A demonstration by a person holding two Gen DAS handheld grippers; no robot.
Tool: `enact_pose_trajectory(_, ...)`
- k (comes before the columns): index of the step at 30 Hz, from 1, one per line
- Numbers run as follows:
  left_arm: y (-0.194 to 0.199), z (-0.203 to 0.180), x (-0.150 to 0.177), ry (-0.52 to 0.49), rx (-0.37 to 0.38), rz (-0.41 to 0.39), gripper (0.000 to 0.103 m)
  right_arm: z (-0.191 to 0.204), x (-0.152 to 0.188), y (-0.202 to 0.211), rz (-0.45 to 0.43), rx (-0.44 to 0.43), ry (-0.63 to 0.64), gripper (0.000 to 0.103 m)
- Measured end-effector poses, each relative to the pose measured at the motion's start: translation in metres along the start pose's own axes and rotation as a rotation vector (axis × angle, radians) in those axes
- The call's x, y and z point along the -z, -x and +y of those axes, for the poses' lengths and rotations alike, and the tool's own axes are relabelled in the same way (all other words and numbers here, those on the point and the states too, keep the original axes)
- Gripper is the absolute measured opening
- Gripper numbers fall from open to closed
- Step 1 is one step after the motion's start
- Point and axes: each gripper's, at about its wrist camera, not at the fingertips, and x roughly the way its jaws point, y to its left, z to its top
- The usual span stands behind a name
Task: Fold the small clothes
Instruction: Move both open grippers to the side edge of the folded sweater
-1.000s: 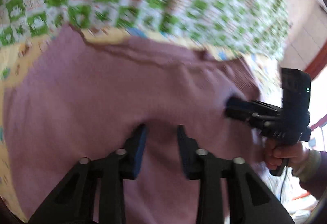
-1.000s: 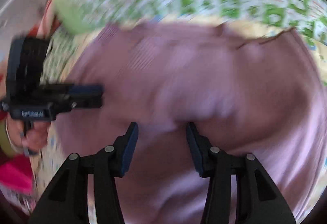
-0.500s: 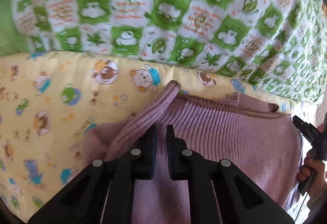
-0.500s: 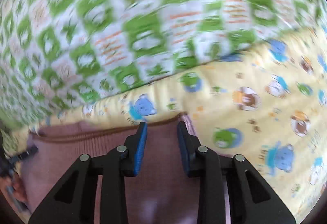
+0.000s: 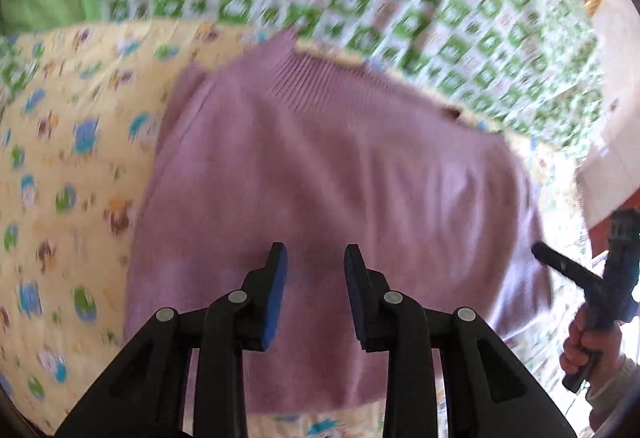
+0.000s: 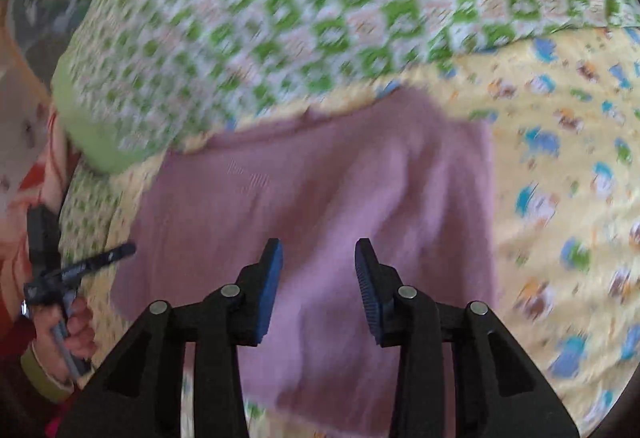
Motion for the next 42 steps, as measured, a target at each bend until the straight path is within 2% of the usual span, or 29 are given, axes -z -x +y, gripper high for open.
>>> enact_pose_trajectory(2, -0.004, 0.009, 0.002, 0.025, -0.008, 0.006, 0.03, 0.005, 0.015, -0.016, 0.064, 0.017, 0.015, 0.044)
enact_pose_trajectory(6, -0.004, 0.042, 0.001, 0.092, -0.058, 0.003, 0.029, -0.02, 0.03, -0.026, 0.117, 0.086, -0.039, 0.044)
enact_pose_trajectory(9, -0.002, 0.063, 0.001, 0.12, -0.068, 0.007, 0.03, -0.039, 0.038, -0.01, 0.117, 0.103, -0.048, 0.042)
enact_pose_trajectory(11, 0.003, 0.077, 0.004, 0.135, -0.065, 0.01, 0.027, -0.048, 0.043, 0.001, 0.107, 0.151, -0.036, 0.041)
enact_pose_trajectory(14, 0.013, 0.086, 0.007, 0.156, -0.109, 0.006, 0.026, -0.063, 0.052, 0.021, 0.079, 0.196, -0.087, 0.043)
enact_pose_trajectory(16, 0.023, 0.09, 0.012, 0.204, -0.096, -0.002, 0.026, -0.068, 0.05, 0.031, 0.068, 0.25, -0.11, 0.044)
enact_pose_trajectory(19, 0.041, 0.089, 0.025, 0.252, -0.085, -0.009, 0.041, -0.066, 0.047, 0.044, 0.041, 0.212, -0.163, 0.044)
enact_pose_trajectory(21, 0.053, 0.086, 0.039, 0.291, -0.084, -0.004, 0.061, -0.058, 0.044, 0.051, 0.018, 0.185, -0.164, 0.045)
enact_pose_trajectory(24, 0.063, 0.081, 0.058, 0.326, -0.123, -0.002, 0.072, -0.041, 0.04, 0.055, -0.006, 0.15, -0.155, 0.048)
enact_pose_trajectory(31, 0.052, 0.094, 0.088, 0.494, -0.079, 0.056, 0.072, 0.002, 0.044, 0.047, 0.008, 0.071, -0.121, 0.049)
enact_pose_trajectory(36, 0.036, 0.104, 0.079, 0.555, -0.055, 0.05, 0.072, 0.017, 0.051, 0.04, 0.037, 0.043, -0.099, 0.049)
enact_pose_trajectory(42, 0.021, 0.112, 0.06, 0.61, -0.041, 0.017, 0.07, 0.014, 0.053, 0.037, 0.052, 0.035, -0.114, 0.049)
